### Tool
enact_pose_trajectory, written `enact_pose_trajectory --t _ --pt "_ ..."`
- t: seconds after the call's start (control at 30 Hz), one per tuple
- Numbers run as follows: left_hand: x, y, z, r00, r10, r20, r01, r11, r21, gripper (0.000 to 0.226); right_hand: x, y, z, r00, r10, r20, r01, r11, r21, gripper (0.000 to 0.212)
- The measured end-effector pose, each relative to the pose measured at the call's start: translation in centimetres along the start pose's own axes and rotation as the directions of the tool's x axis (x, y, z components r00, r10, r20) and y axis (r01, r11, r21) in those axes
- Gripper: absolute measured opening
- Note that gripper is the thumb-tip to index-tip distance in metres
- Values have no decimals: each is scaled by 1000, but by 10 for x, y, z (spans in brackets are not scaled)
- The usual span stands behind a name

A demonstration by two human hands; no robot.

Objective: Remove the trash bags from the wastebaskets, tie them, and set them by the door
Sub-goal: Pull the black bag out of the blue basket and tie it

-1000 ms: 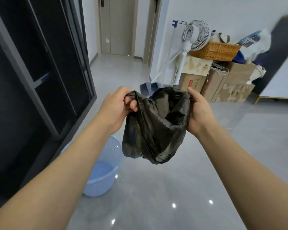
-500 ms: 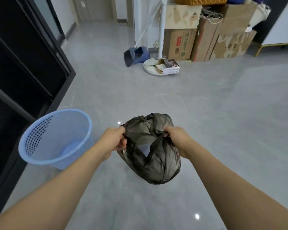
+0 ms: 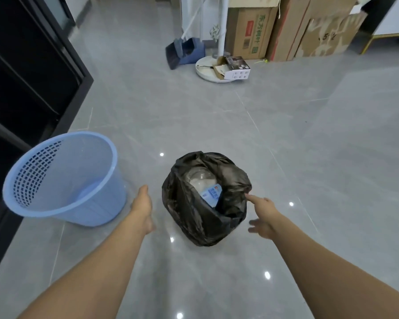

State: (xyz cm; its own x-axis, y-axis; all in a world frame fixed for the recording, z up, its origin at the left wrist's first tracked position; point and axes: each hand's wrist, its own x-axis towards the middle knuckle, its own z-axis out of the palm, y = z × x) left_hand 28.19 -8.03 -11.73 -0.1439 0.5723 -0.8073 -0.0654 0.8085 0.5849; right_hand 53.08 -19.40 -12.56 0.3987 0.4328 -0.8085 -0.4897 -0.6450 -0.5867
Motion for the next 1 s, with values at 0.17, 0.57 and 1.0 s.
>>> enact_pose_trajectory --t 0.17,0.57,1.0 --pt "6 6 19 966 -175 190 165 984 69 62 29 5 16 975 117 189 -138 985 104 57" --pt "17 33 44 995 61 82 -82 955 285 23 32 -5 25 999 -17 -28 19 996 86 21" --pt "-73 128 -9 734 585 344 -654 472 591 16 -87 -81 10 875 -471 -108 455 879 -144 9"
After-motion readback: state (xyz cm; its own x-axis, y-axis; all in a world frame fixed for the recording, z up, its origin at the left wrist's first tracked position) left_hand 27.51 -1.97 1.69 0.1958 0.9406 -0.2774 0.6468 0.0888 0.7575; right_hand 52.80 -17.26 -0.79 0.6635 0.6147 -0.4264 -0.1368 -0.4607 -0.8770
